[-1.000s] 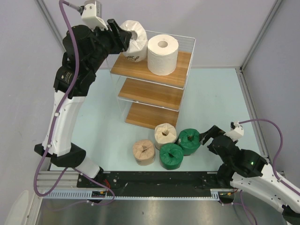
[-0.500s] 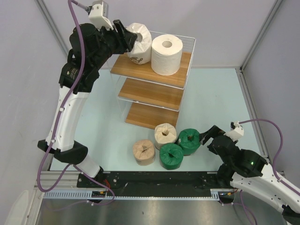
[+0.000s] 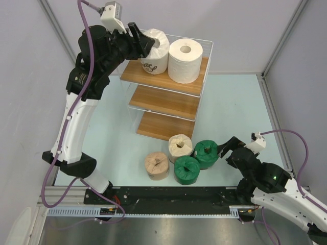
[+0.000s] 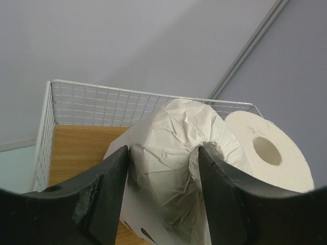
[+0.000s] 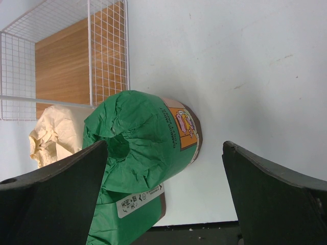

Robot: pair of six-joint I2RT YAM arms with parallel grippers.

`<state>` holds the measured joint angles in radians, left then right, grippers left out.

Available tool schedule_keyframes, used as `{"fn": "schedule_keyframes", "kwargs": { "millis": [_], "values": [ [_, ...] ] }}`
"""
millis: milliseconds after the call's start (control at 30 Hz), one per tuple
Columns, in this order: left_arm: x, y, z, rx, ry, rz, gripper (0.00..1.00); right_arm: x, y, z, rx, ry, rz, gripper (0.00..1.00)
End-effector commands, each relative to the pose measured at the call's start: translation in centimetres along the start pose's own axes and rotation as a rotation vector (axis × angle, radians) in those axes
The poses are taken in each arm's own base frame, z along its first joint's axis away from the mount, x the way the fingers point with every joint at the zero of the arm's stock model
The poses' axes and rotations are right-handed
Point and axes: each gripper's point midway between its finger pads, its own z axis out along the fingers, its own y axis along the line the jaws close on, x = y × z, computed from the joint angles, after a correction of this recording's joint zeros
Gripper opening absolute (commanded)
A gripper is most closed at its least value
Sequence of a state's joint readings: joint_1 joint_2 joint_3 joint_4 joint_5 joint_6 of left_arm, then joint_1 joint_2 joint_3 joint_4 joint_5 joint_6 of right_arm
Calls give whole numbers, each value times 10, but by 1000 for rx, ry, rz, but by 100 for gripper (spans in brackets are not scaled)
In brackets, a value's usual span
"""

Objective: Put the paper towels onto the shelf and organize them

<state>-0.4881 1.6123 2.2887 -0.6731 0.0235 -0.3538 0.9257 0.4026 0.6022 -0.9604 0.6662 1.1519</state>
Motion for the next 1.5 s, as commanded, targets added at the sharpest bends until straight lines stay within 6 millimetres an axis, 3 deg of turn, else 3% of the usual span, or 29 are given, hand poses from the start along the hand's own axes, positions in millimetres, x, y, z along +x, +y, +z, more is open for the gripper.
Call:
{"fn": "schedule_keyframes", "kwargs": {
  "millis": [0, 67, 100, 267, 433, 533, 700, 733, 833, 967, 1000, 1033, 1067, 1133, 1167, 1233, 1267, 1333, 1367, 1433, 1467],
  "values": [
    [-5, -11, -3, 42, -10, -20, 65, -4, -3, 2, 17, -30, 20, 100],
    [-4, -9, -3, 32, -8, -15, 72, -4, -2, 2, 15, -30, 22, 100],
    [-4, -7, -3, 24, -5, -14, 80, -4, -3, 2, 17, -30, 21, 100],
    [6, -2, 3, 10, 19, -10, 94, -4, -2, 2, 15, -29, 21, 100],
    [6, 1, 3, 1, 14, -10, 100, -4, -2, 2, 15, -29, 21, 100],
    [-7, 6, -5, -23, -27, -14, 100, -4, -2, 2, 12, -29, 22, 100],
    [-37, 16, -25, -75, -127, -32, 100, -4, -2, 2, 15, -29, 21, 100],
    [-50, 15, -36, -73, -173, -33, 100, -4, -2, 2, 15, -29, 19, 100],
    [-65, 15, -53, -69, -230, -47, 100, -4, -2, 2, 13, -28, 20, 100],
    [-76, 13, -78, -62, -279, -58, 100, -4, -2, 2, 11, -25, 21, 100],
    [-70, 16, -80, -68, -267, -62, 100, -3, -2, 2, 12, -25, 20, 100],
    [-75, 11, -99, -54, -287, -64, 100, -4, -2, 2, 11, -25, 21, 100],
    [-57, 16, -95, -62, -246, -80, 100, -3, -2, 2, 12, -25, 22, 100],
    [-39, 16, -106, -46, -222, -94, 100, -4, -2, 2, 11, -27, 24, 100],
    [-15, 20, -120, -45, -189, -115, 100, -4, -2, 2, 12, -30, 24, 100],
    [10, 26, -130, -46, -166, -142, 100, -5, -2, 2, 11, -30, 23, 100],
    [42, 36, -142, -62, -128, -170, 100, -5, -2, 2, 13, -33, 22, 100],
    [75, 37, -150, -34, -83, -200, 100, -5, -2, 2, 12, -35, 18, 100],
    [120, 49, -144, -56, 7, -232, 100, -5, -2, 2, 14, -36, 14, 100],
    [152, 49, -155, -34, 60, -267, 100, -5, -2, 2, 12, -35, 12, 100],
    [191, 56, -153, -49, 139, -300, 100, -5, -1, 3, 13, -33, 13, 100]
  ]
}}
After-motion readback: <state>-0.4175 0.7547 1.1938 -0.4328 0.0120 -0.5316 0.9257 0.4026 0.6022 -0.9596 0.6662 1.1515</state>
